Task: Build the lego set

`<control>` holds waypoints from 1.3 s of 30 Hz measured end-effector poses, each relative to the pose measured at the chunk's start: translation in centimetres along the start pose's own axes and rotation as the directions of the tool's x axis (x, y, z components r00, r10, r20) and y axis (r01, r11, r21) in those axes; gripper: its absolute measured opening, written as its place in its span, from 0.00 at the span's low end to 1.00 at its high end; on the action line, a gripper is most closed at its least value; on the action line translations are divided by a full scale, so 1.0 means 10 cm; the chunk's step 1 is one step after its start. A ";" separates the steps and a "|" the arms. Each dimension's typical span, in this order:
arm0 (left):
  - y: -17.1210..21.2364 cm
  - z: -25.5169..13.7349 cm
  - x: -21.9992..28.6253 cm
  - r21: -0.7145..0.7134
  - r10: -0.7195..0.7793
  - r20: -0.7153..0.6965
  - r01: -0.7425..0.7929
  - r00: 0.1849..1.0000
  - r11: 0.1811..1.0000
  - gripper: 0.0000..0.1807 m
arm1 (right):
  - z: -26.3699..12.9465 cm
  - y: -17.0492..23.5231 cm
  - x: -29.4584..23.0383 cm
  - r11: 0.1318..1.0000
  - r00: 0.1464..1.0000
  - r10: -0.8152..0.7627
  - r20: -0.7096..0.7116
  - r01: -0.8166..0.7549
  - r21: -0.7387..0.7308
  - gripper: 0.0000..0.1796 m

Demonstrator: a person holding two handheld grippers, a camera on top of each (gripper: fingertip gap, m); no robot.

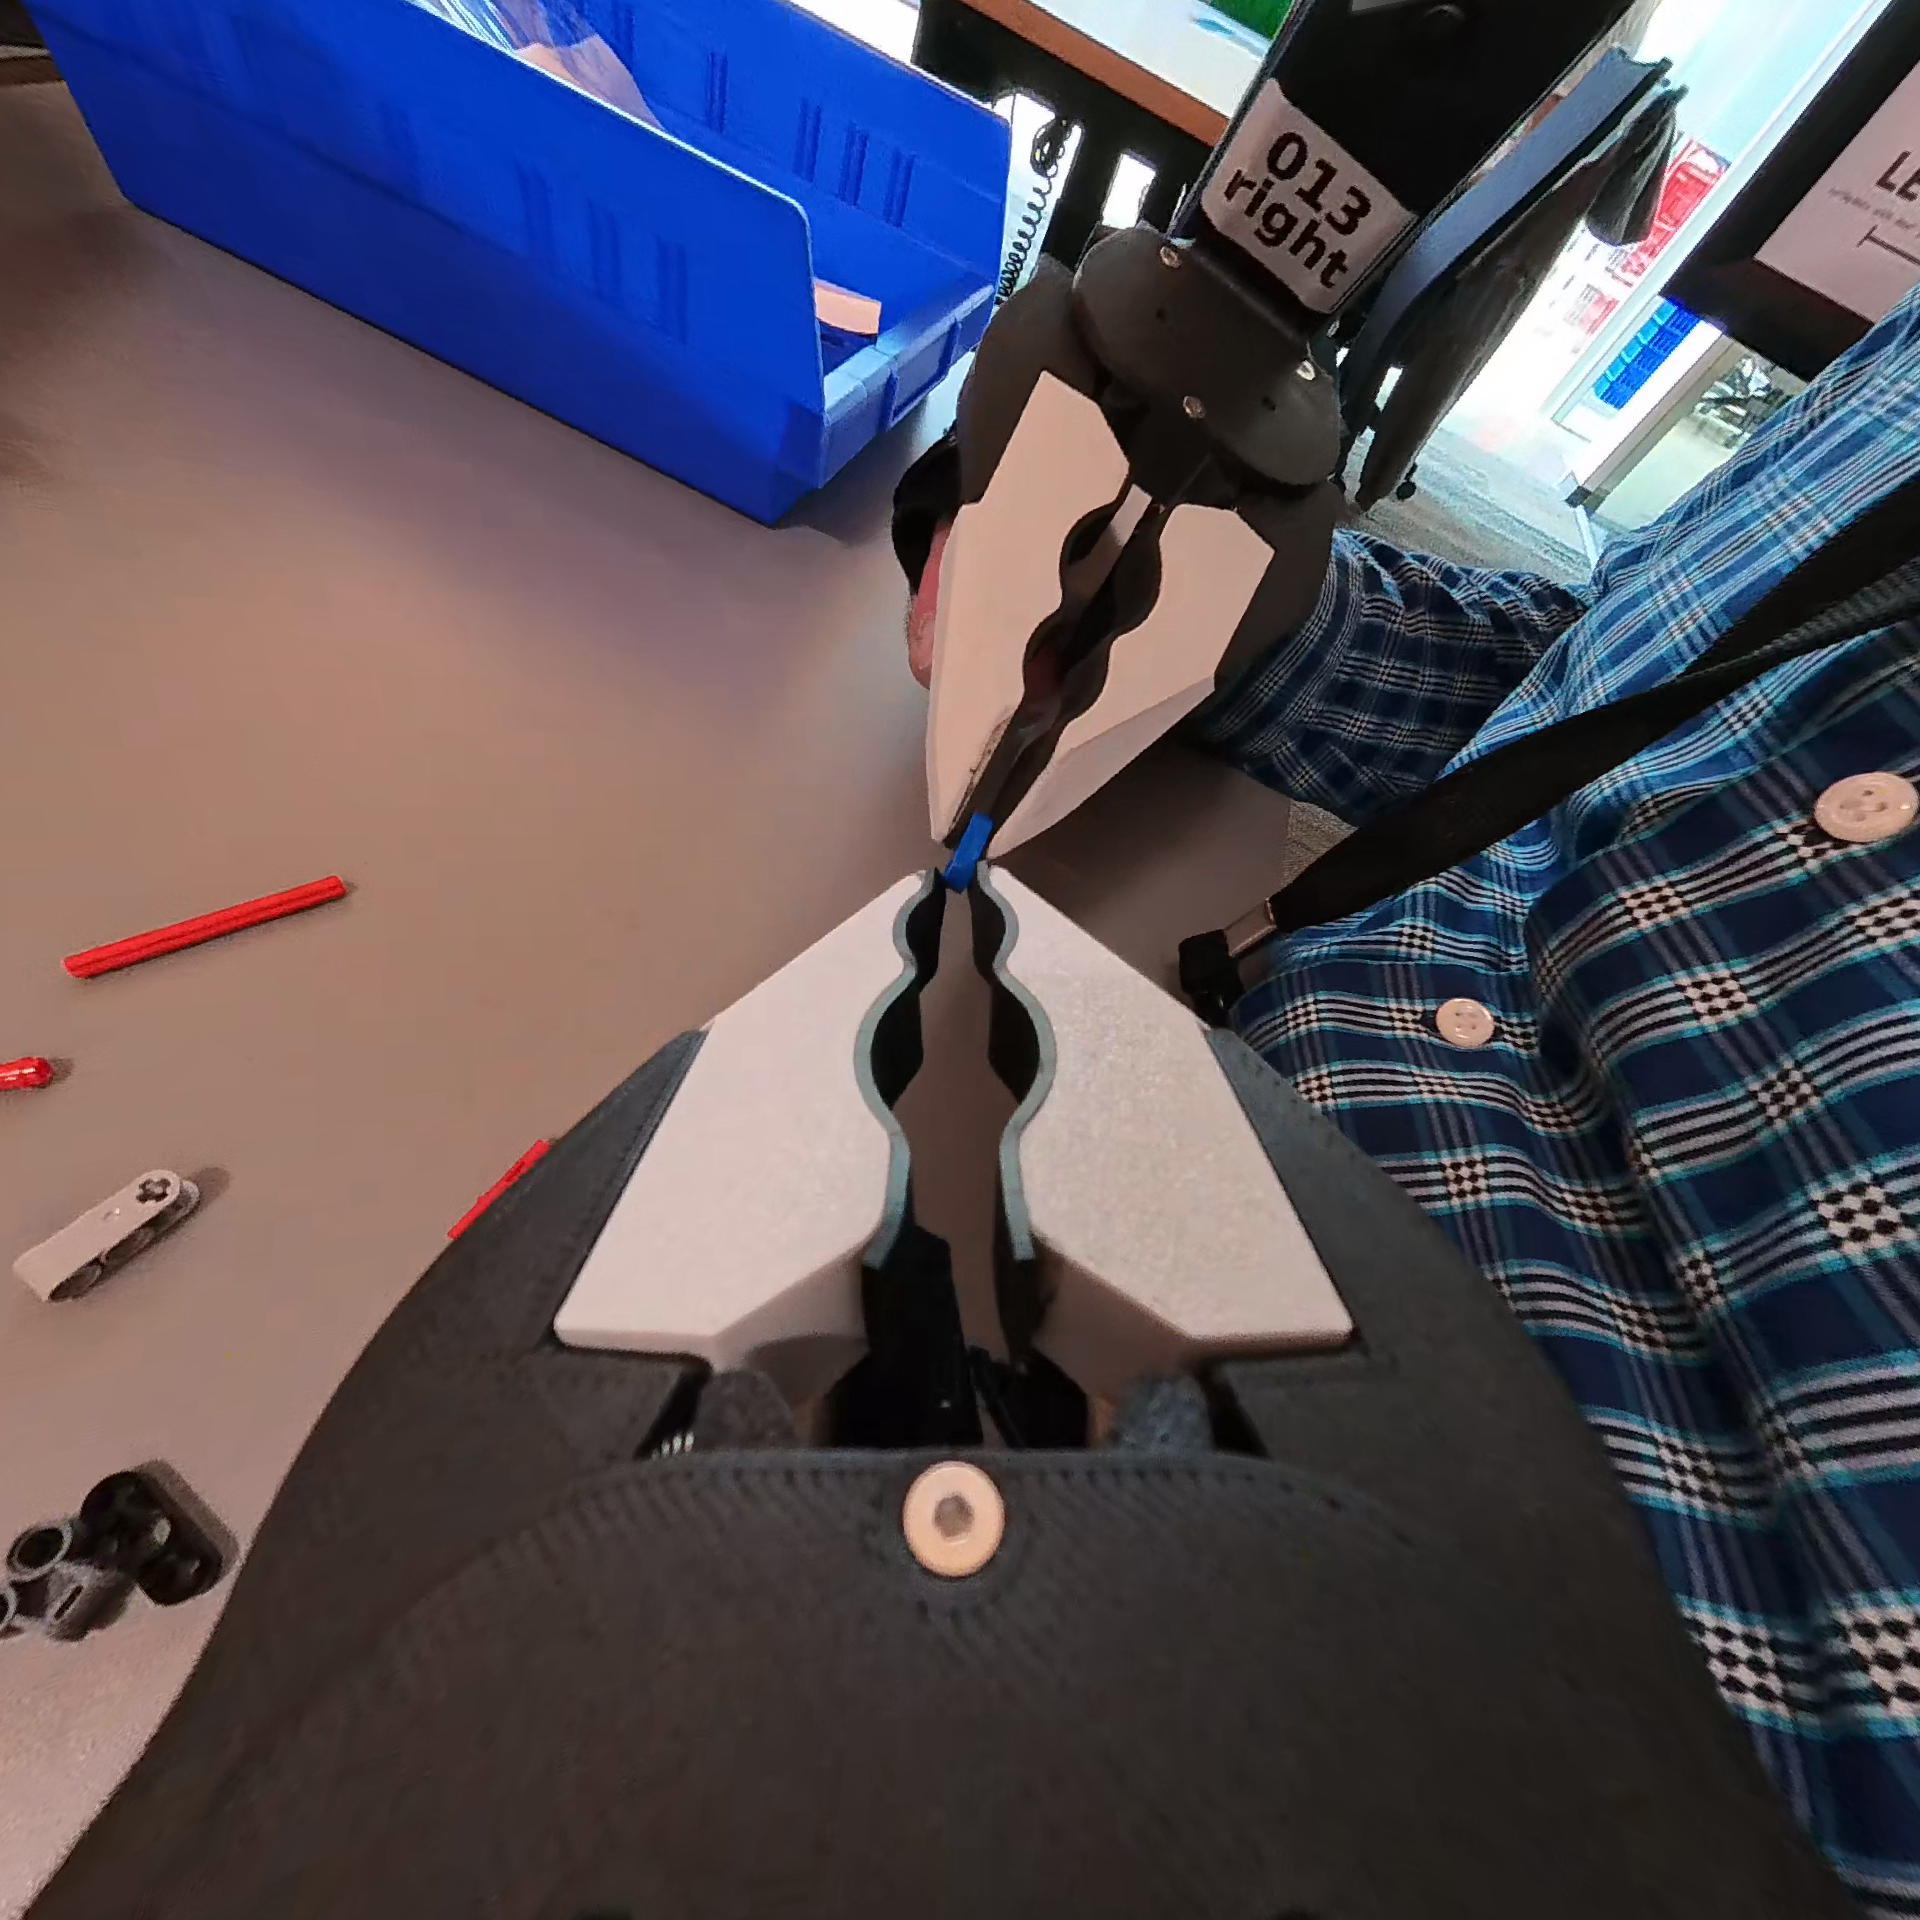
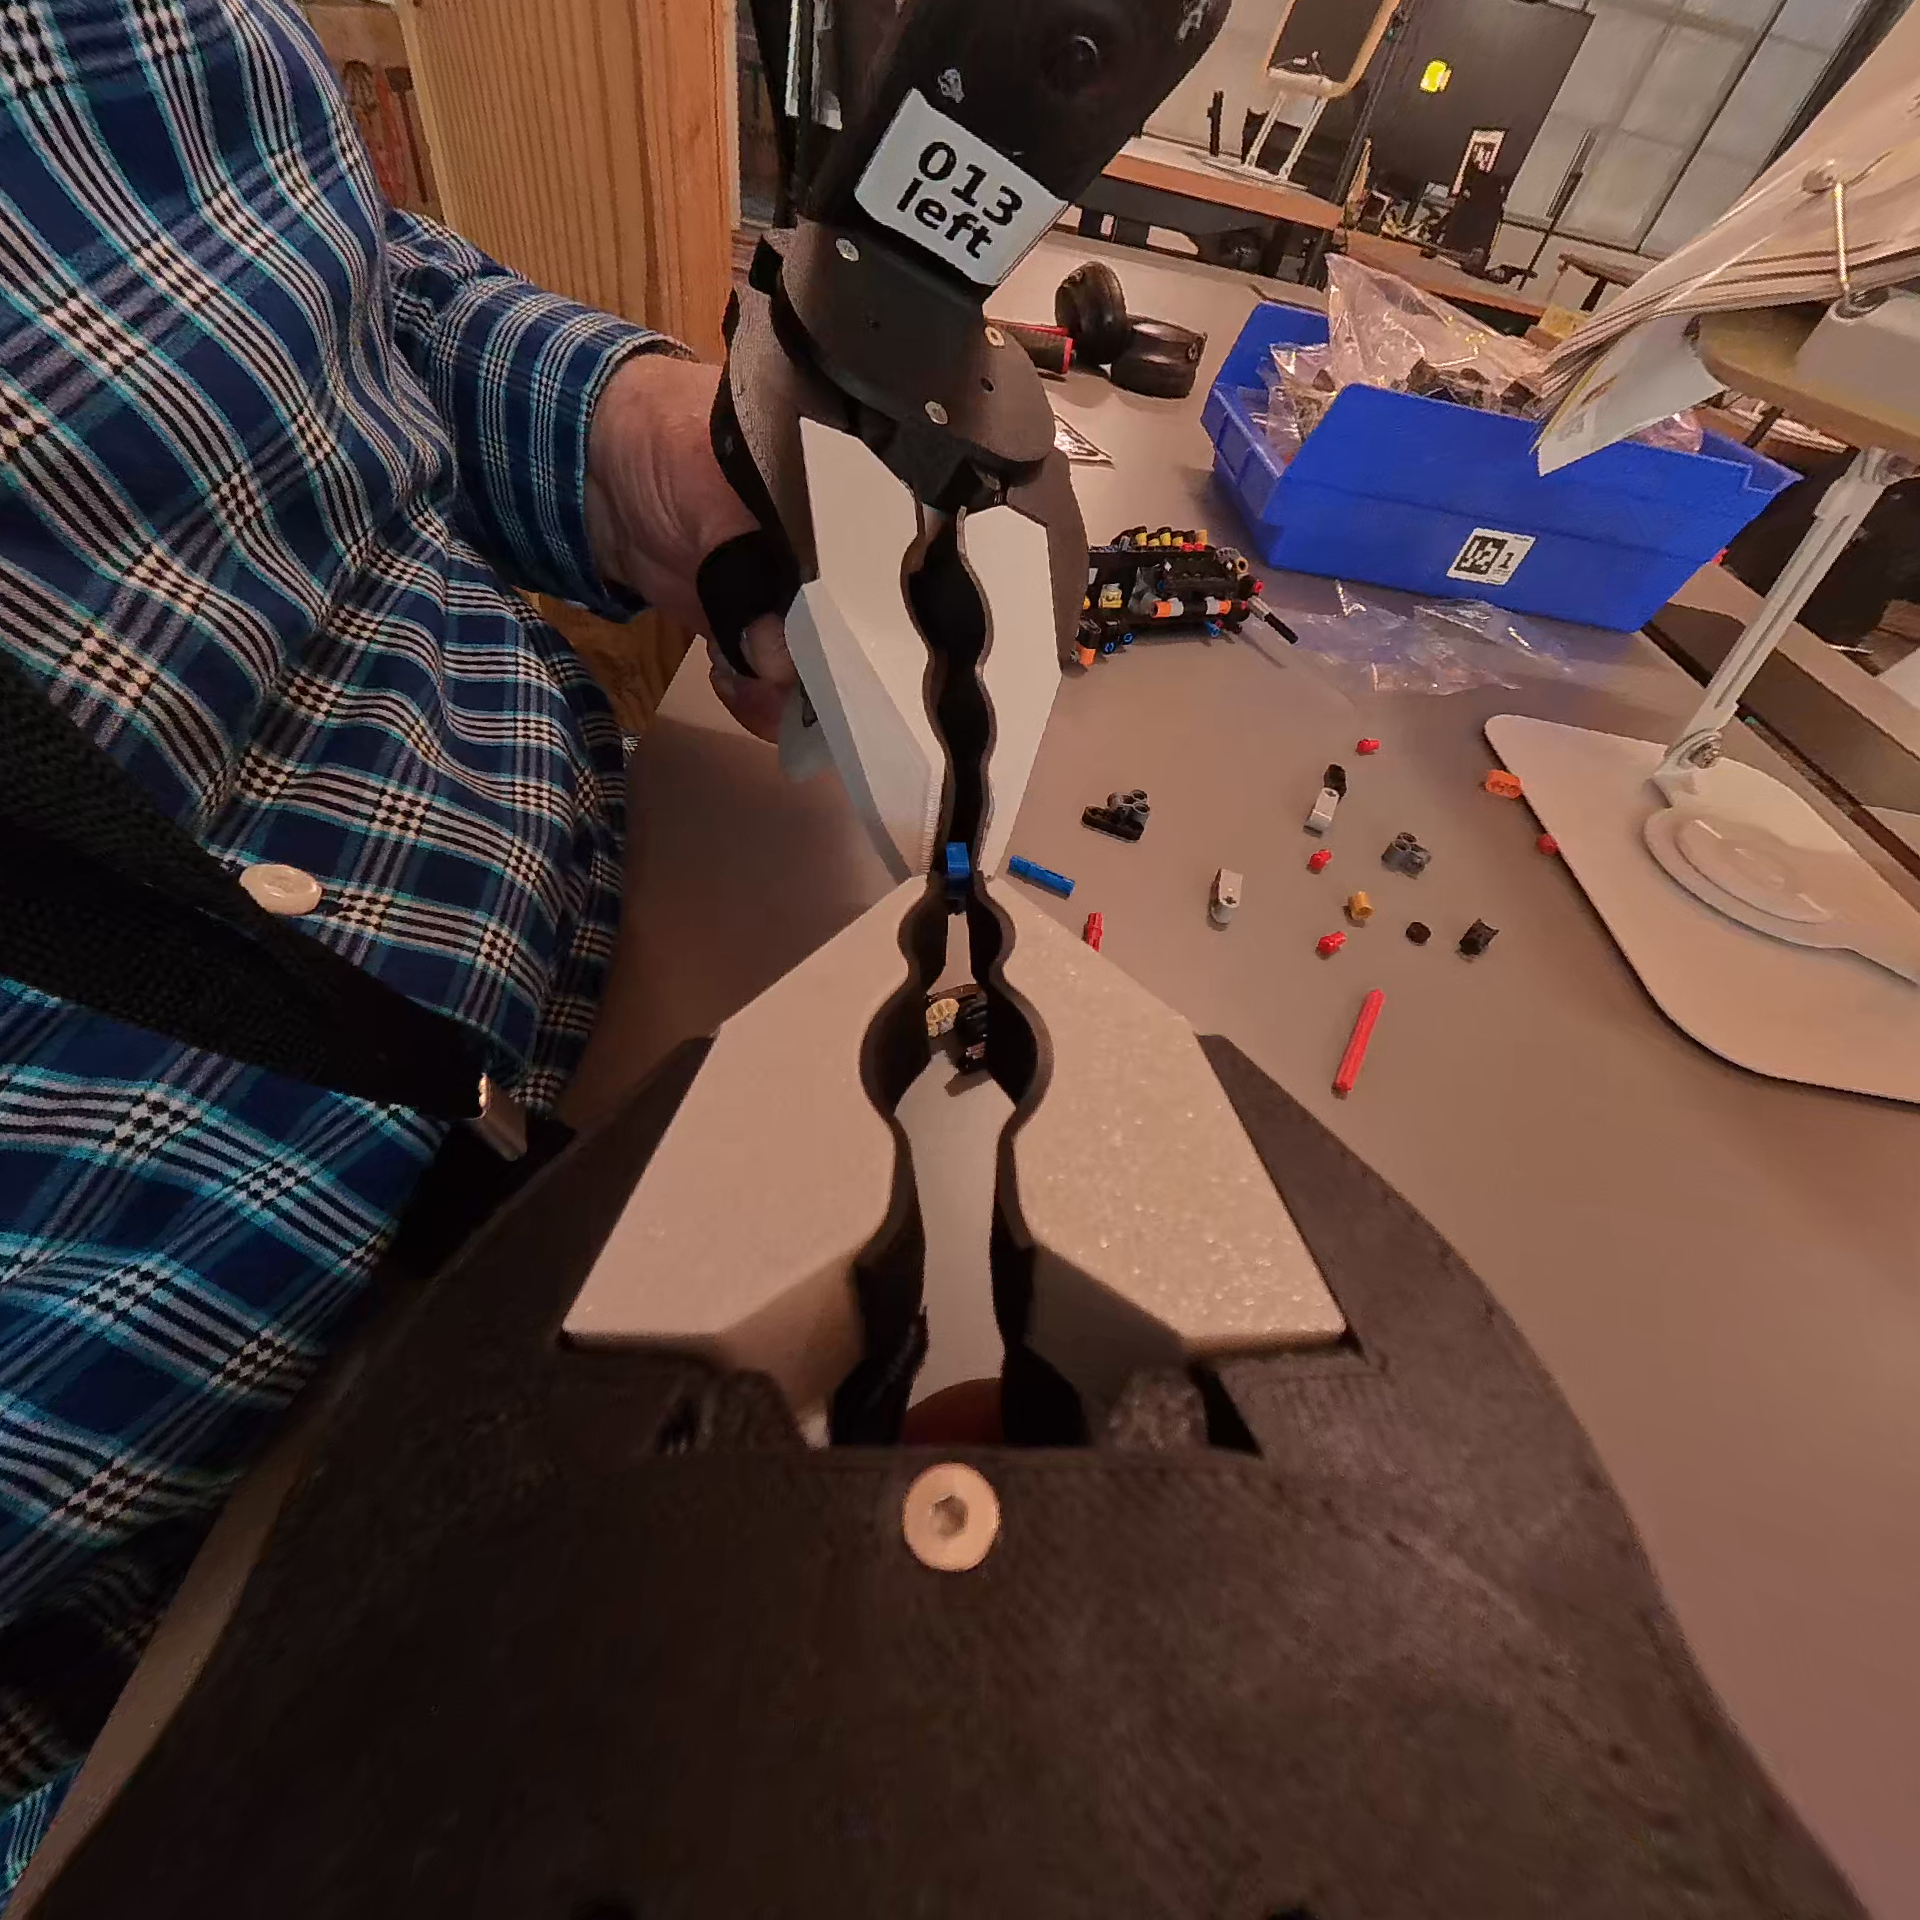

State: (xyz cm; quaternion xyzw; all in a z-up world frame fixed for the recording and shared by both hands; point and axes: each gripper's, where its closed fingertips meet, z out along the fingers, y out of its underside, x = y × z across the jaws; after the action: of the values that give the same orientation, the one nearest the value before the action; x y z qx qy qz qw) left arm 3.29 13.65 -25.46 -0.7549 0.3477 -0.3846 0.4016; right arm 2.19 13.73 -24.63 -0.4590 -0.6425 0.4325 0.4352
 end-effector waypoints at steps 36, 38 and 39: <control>0.05 -0.06 -0.12 -0.013 0.032 0.092 -0.031 0.995 0.999 0.02 | -0.04 0.02 0.14 0.999 0.998 0.035 -0.059 -0.035 0.001 0.00; 0.05 -0.07 -0.13 -0.017 0.036 0.100 -0.034 0.994 0.999 0.04 | -0.05 0.02 0.16 0.999 0.997 0.037 -0.064 -0.037 0.002 0.00; 0.06 -0.07 -0.14 -0.020 0.040 0.106 -0.038 0.994 0.999 0.04 | -0.05 0.02 0.16 0.999 0.997 0.038 -0.067 -0.038 0.001 0.00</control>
State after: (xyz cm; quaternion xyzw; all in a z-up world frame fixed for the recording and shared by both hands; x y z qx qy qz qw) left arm 1.91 14.36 -26.11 -0.7709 0.3440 -0.3329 0.4201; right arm 2.41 15.40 -24.43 -0.4853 -0.6188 0.4251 0.4481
